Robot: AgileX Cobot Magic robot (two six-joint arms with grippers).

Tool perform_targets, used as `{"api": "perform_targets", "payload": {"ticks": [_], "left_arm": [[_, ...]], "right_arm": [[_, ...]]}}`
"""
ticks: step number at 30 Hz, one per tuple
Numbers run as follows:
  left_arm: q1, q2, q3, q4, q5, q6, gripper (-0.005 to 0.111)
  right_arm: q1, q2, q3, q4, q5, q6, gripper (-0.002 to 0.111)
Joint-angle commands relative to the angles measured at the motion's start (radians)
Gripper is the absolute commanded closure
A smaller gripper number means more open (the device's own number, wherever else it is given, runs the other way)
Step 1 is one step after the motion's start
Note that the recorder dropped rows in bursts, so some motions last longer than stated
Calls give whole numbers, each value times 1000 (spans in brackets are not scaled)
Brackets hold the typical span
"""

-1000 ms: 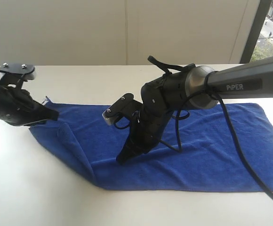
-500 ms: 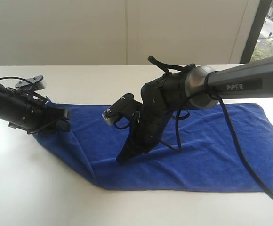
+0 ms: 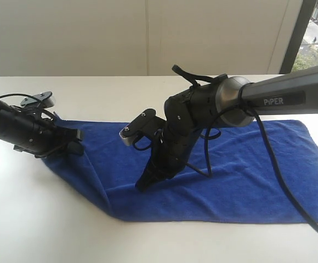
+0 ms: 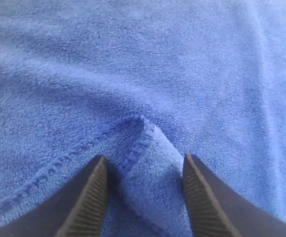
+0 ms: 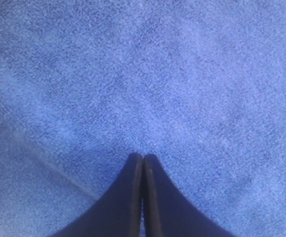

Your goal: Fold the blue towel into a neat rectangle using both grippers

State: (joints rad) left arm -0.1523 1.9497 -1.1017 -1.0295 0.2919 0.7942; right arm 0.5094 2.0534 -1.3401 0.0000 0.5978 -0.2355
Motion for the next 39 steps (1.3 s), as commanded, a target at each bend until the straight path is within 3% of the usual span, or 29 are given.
{"api": "perform_targets", "payload": {"ticks": [1, 9, 15, 19, 23, 26, 35, 39], "left_arm": [[1, 5, -7, -135, 76, 134, 56], [1, 5, -7, -160, 107, 154, 58], [1, 5, -7, -160, 103, 154, 82], [1, 5, -7, -160, 100, 154, 77], [1, 5, -7, -160, 98, 152, 59], [1, 5, -7, -163, 98, 147, 52], [1, 18, -7, -242, 98, 147, 55], [1, 29, -7, -242, 103, 147, 73]], "right_arm": [[-4, -3, 4, 0, 1, 3, 108], [-4, -3, 4, 0, 1, 3, 108], [-4, -3, 4, 0, 3, 3, 108], [-4, -3, 4, 0, 3, 3, 108], [-4, -3, 4, 0, 3, 3, 108], [-4, -3, 4, 0, 3, 3, 108], [-4, -3, 4, 0, 3, 3, 108], [-4, -3, 4, 0, 3, 3, 108]]}}
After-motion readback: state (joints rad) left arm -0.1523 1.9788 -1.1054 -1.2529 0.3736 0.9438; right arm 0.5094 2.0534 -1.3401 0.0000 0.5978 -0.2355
